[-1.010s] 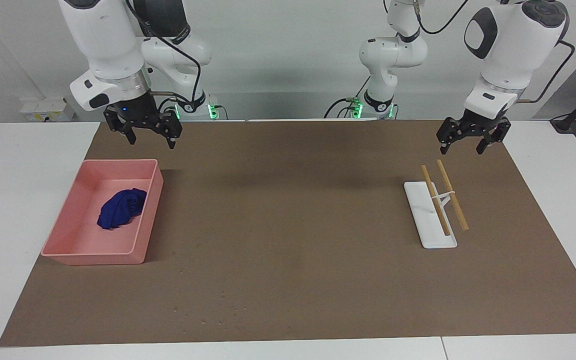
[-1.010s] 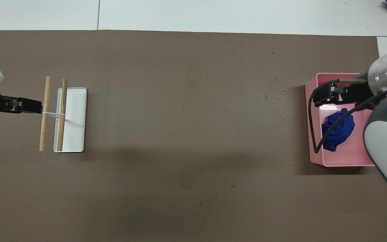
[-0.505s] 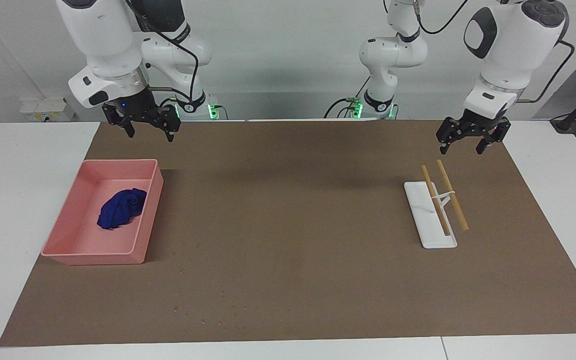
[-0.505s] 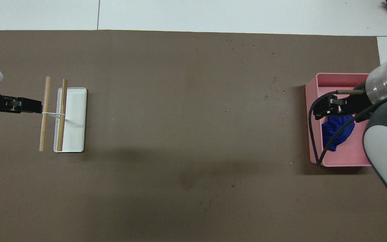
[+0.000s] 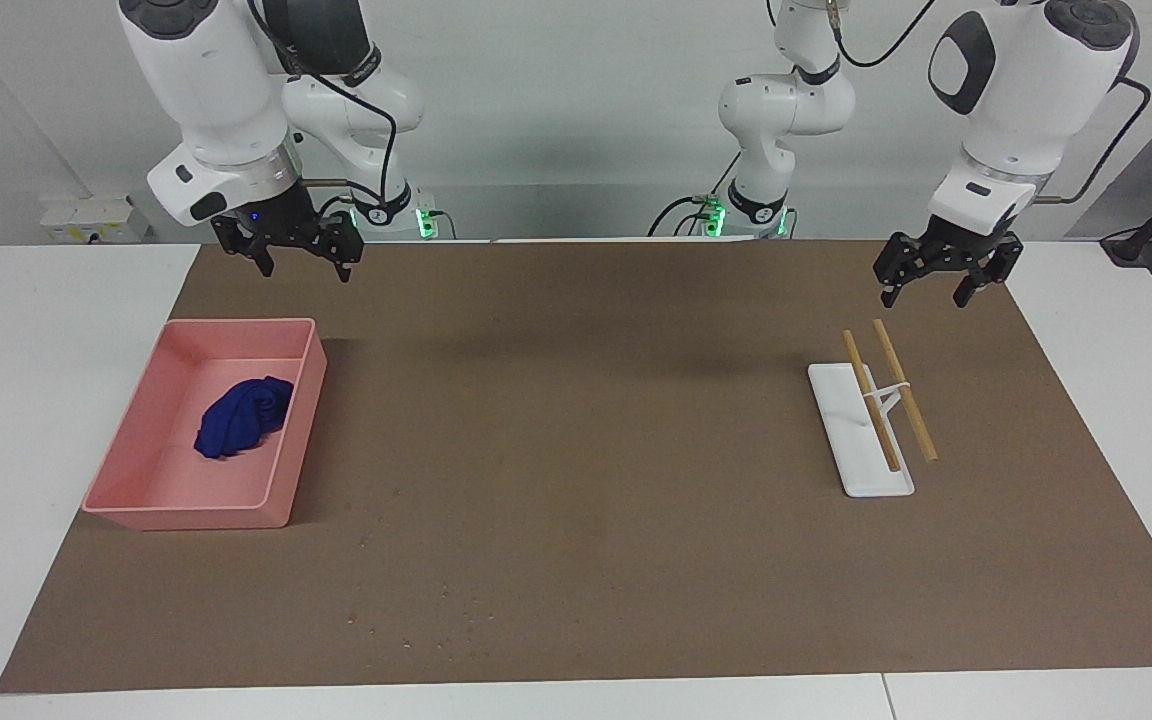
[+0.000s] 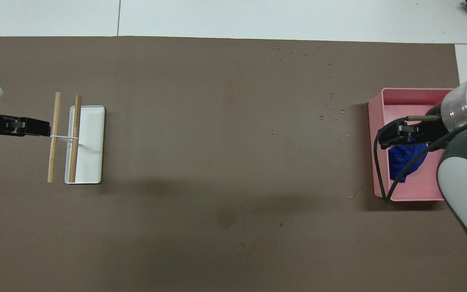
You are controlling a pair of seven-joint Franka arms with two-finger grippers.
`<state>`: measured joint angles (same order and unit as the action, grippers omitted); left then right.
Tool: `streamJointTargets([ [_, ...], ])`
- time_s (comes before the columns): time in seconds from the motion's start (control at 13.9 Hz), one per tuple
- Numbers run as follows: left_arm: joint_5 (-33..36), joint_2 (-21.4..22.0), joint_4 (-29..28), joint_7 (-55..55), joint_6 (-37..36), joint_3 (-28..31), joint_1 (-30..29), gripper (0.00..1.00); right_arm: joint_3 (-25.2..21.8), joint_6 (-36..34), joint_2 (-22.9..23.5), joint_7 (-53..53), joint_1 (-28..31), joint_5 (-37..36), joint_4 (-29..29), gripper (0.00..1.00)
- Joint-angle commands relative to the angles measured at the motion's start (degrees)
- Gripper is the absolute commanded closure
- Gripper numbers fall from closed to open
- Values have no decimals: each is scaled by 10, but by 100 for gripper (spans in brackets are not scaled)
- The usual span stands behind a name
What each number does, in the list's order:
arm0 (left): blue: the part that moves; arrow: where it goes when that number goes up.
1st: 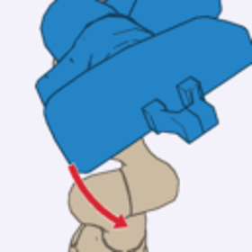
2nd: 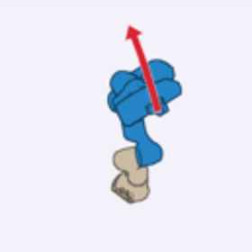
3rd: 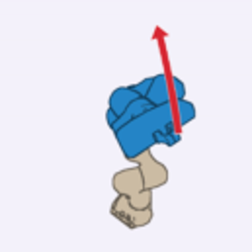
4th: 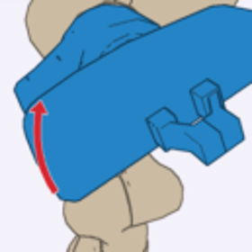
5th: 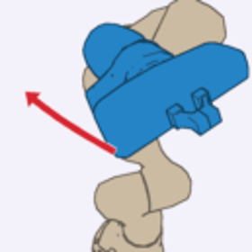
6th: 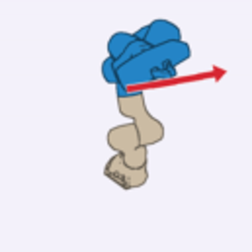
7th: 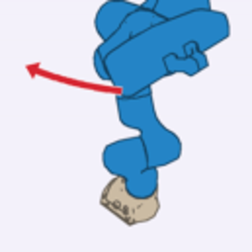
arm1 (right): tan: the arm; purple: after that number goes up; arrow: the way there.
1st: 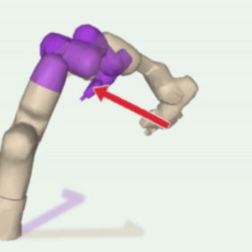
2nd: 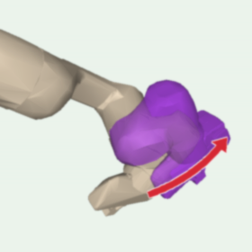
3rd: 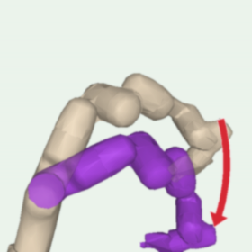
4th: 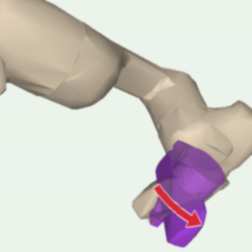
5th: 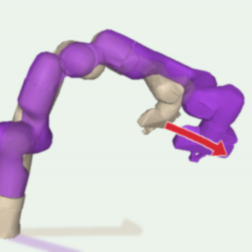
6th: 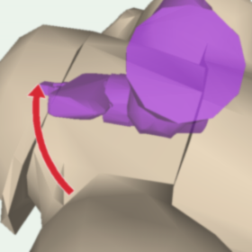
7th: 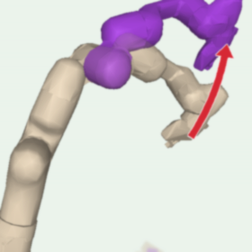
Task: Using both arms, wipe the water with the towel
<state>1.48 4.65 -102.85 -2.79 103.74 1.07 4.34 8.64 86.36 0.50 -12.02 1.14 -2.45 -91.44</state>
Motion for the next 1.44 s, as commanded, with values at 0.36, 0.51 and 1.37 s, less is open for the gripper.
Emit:
streamJointTargets([
  [0.36, 11, 6, 4, 1, -9, -1, 1, 0, 1, 47, -25, 2, 10, 17, -25, 0],
  [0.51, 11, 6, 4, 1, -9, -1, 1, 0, 1, 56, -25, 2, 9, 17, -25, 0],
  [1.37, 11, 6, 3, 1, -9, -1, 0, 0, 1, 56, -30, 2, 11, 17, -32, 0],
])
